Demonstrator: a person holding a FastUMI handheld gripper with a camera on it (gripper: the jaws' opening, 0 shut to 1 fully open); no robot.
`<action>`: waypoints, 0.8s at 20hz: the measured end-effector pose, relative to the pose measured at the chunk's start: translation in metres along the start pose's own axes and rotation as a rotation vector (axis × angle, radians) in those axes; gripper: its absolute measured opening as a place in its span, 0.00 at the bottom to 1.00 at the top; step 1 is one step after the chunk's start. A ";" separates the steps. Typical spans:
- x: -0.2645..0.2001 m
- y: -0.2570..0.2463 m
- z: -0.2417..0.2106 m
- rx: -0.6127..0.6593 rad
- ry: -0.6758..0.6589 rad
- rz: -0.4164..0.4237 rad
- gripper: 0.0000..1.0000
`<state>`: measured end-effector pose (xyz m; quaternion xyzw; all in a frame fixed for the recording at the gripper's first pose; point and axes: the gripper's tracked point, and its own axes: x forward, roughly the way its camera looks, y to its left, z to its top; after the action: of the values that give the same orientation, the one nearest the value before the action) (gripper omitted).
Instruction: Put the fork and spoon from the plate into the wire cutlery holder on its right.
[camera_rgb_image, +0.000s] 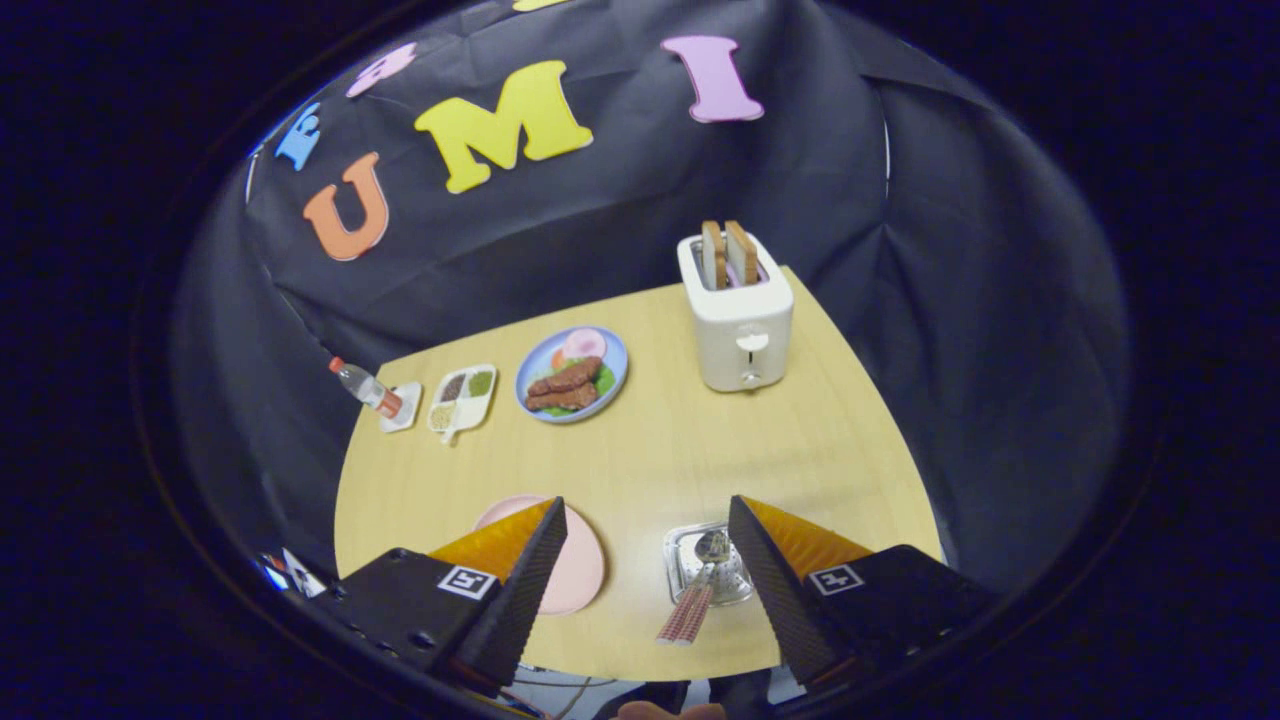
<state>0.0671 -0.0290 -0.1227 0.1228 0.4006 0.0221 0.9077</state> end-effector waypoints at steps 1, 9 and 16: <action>-0.006 0.005 0.005 -0.010 -0.055 0.017 0.97; -0.066 0.045 0.039 -0.125 -0.462 0.081 0.97; -0.087 0.038 0.031 -0.124 -0.590 0.033 0.96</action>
<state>0.0330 -0.0099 -0.0311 0.0749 0.1152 0.0247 0.9902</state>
